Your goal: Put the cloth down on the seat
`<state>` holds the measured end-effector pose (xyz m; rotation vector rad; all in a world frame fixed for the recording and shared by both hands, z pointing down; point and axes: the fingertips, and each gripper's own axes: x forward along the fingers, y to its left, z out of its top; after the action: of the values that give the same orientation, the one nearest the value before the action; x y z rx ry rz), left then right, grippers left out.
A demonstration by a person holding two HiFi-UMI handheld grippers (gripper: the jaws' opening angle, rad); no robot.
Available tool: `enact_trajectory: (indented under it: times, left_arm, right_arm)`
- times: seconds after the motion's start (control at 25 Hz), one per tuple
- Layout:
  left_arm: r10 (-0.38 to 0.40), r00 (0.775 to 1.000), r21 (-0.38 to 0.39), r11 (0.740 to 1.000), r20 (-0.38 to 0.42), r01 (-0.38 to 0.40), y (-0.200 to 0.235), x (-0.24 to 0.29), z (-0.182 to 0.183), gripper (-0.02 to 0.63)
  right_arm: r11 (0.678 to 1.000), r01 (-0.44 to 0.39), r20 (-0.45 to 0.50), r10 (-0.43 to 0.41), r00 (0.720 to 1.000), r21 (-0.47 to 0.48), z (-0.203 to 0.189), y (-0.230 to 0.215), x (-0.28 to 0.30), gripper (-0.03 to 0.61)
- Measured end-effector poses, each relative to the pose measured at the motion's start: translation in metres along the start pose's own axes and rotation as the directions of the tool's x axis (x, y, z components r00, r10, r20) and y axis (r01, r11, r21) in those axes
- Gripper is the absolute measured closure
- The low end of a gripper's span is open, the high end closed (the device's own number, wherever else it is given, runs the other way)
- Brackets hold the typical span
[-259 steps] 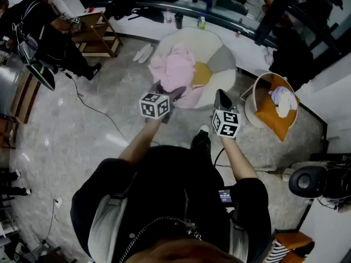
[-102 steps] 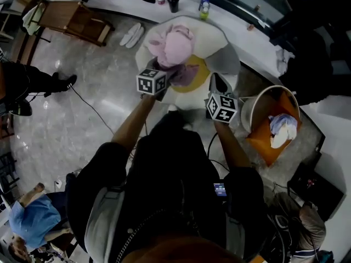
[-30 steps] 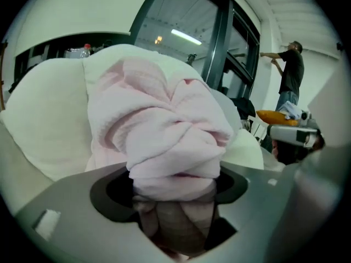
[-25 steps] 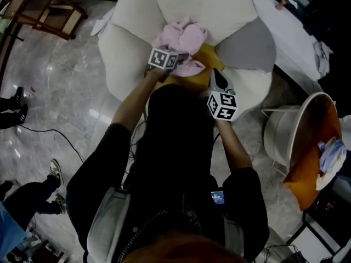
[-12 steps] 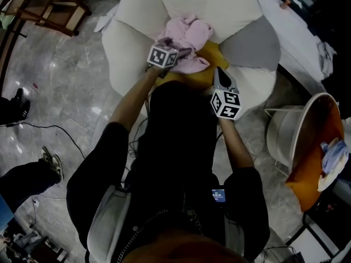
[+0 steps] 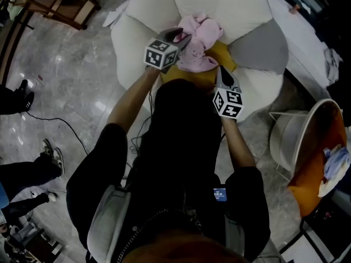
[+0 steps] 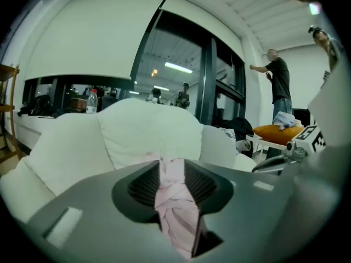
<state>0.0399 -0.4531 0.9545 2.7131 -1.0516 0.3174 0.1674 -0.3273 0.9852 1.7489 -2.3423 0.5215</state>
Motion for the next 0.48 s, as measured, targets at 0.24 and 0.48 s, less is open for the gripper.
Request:
enact_trajectory:
  times: [0.24, 0.48]
  left_arm:
    - [0.026, 0.997, 0.042, 0.999, 0.073, -0.03, -0.004, -0.017, 0.026, 0.604]
    - [0.051, 0.994, 0.025, 0.998, 0.094, -0.054, -0.009, -0.023, 0.035, 0.604]
  right_arm:
    - [1.0, -0.018, 0.011, 0.018, 1.0, -0.016, 0.015, 0.013, -0.004, 0.575]
    - [1.0, -0.007, 0.034, 0.007, 0.999, -0.025, 0.027, 0.013, -0.01, 0.575]
